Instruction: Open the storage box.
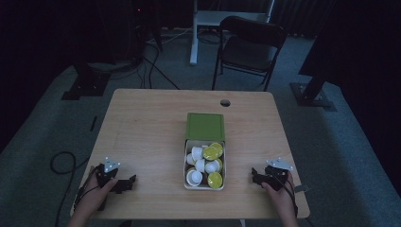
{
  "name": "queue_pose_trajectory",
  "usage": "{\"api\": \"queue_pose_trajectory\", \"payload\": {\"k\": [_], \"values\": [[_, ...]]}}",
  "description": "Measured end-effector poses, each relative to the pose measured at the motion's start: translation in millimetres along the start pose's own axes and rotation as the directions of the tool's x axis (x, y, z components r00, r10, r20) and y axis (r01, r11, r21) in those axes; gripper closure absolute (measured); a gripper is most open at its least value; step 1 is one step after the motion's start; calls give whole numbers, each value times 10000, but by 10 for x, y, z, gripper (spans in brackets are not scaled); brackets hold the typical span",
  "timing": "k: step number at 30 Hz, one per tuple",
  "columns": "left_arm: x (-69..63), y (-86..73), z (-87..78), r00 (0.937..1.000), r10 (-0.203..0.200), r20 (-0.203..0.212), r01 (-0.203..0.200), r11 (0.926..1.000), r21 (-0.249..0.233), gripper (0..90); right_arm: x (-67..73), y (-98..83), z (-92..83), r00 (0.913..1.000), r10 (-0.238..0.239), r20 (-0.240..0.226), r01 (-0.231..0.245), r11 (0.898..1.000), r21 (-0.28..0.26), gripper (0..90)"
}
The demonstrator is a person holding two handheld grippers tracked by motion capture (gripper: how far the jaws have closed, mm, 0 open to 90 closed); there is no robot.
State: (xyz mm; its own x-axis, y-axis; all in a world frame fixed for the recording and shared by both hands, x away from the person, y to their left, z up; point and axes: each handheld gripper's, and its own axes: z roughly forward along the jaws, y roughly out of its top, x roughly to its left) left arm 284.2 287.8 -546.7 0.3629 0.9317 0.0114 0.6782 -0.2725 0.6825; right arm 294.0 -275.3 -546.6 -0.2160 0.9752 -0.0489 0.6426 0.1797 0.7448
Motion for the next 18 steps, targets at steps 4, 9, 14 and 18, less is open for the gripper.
{"api": "queue_pose_trajectory", "payload": {"k": [4, 9, 14, 18], "values": [[0, 0, 0, 10000, 9, -1, -9, 10000, 2, 0, -10, -19, 30, 10000, -7, -29, 7, 9999, 123, 126], [-1, -1, 0, 10000, 15, -1, -15, 10000, 2, 0, -61, -18, 43, 9985, 413, -365, -402, 9987, 315, 123], [-1, 0, 0, 10000, 15, -4, -15, 10000, 9, 0, -74, -19, 46, 9982, 465, -384, -453, 9984, 327, 123], [0, -1, 0, 10000, 13, -4, -13, 10000, 7, 0, -73, -19, 46, 9982, 462, -381, -450, 9984, 329, 123]]}}
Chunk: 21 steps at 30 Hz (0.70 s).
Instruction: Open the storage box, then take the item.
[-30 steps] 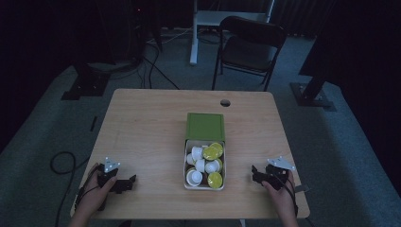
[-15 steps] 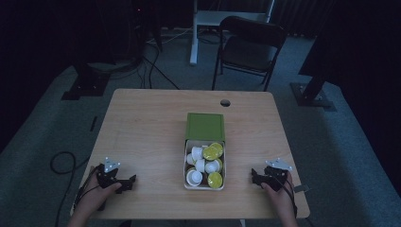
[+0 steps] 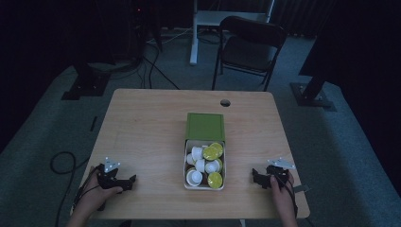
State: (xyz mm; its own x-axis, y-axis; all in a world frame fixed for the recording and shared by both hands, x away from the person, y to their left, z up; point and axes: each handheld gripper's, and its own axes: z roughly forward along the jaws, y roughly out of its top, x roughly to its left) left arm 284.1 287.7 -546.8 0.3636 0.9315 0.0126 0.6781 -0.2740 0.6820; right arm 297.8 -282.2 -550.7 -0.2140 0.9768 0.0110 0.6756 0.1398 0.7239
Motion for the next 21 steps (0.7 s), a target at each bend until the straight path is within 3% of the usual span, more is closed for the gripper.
{"api": "queue_pose_trajectory", "payload": {"k": [21], "values": [[16, -1, -3, 9991, 301, 296, -300, 9995, -15, 0, 1, 0, 0, 10000, 1, 4, -1, 10000, 4, 123]]}}
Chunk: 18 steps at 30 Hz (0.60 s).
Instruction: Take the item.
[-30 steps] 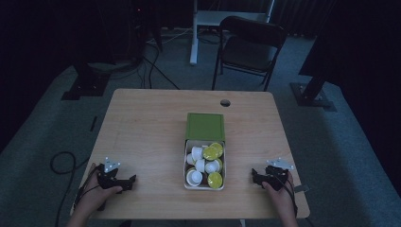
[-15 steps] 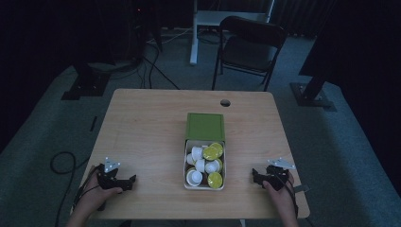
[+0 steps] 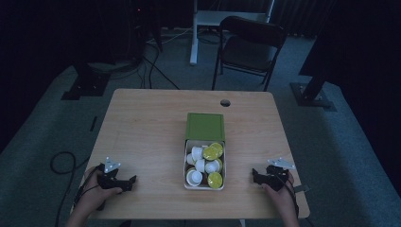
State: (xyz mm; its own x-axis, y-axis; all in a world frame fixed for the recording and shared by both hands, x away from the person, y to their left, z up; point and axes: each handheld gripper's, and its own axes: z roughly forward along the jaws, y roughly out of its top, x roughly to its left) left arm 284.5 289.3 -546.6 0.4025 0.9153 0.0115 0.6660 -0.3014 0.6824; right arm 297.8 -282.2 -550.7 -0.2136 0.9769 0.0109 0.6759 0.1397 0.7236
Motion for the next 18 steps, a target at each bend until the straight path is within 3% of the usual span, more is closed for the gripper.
{"api": "queue_pose_trajectory", "payload": {"k": [6, 10, 13, 18], "values": [[-2, -3, -6, 10000, -29, 18, 29, 10000, 4, 0, 0, 0, 0, 10000, 1, -1, -1, 10000, 4, 123], [-8, 14, -34, 9993, -280, 265, 281, 9996, -8, 0, 0, 0, 0, 10000, 1, -2, -1, 10000, 3, 123], [-30, 55, -78, 9995, -172, 247, 177, 9996, -217, 0, 0, 0, 0, 10000, -1, -2, 1, 10000, 3, 123], [-84, 142, -145, 9984, -18, 560, 42, 9991, -417, 0, 0, 0, 0, 10000, 2, -3, -2, 10000, 4, 123]]}}
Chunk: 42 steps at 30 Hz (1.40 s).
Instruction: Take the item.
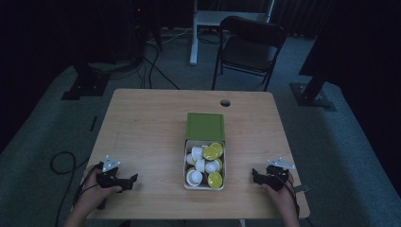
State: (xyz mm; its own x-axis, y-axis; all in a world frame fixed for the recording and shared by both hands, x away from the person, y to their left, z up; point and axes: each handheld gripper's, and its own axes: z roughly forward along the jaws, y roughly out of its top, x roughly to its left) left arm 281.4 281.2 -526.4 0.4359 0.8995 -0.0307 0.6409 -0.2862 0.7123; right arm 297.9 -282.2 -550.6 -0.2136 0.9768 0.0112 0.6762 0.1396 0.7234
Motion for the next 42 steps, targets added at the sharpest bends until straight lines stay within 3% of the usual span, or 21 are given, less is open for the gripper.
{"api": "queue_pose_trajectory", "payload": {"k": [7, 18, 26, 31, 34, 39, 42], "values": [[-76, 119, -30, 9997, 235, -31, -235, 9997, -53, 0, 0, 0, 0, 10000, -1, -1, 1, 10000, -7, 123], [-226, 260, -29, 9980, 496, 383, -494, 9988, -51, 0, 0, 0, 0, 10000, 5, -1, -5, 10000, -8, 123], [-383, 385, -41, 9906, 789, 1117, -765, 9968, -252, 0, -1, 0, 0, 10000, -5, -1, 5, 10000, -4, 123], [-450, 458, -52, 9882, 1045, 1119, -1029, 9945, -196, 48, -1, 0, 1, 10000, -8, -1, 8, 10000, -5, 123], [-512, 504, -63, 9844, 1207, 1277, -1180, 9926, -287, 48, -1, 0, 0, 10000, -4, 0, 4, 10000, -4, 123], [-650, 586, -74, 9693, 1643, 1831, -1616, 9864, -297, 48, -1, 0, 0, 10000, -4, -1, 4, 10000, -3, 123], [-733, 641, -75, 9634, 1860, 1930, -1847, 9825, -252, 48, -1, 0, 1, 10000, -8, -2, 8, 10000, -7, 123]]}}
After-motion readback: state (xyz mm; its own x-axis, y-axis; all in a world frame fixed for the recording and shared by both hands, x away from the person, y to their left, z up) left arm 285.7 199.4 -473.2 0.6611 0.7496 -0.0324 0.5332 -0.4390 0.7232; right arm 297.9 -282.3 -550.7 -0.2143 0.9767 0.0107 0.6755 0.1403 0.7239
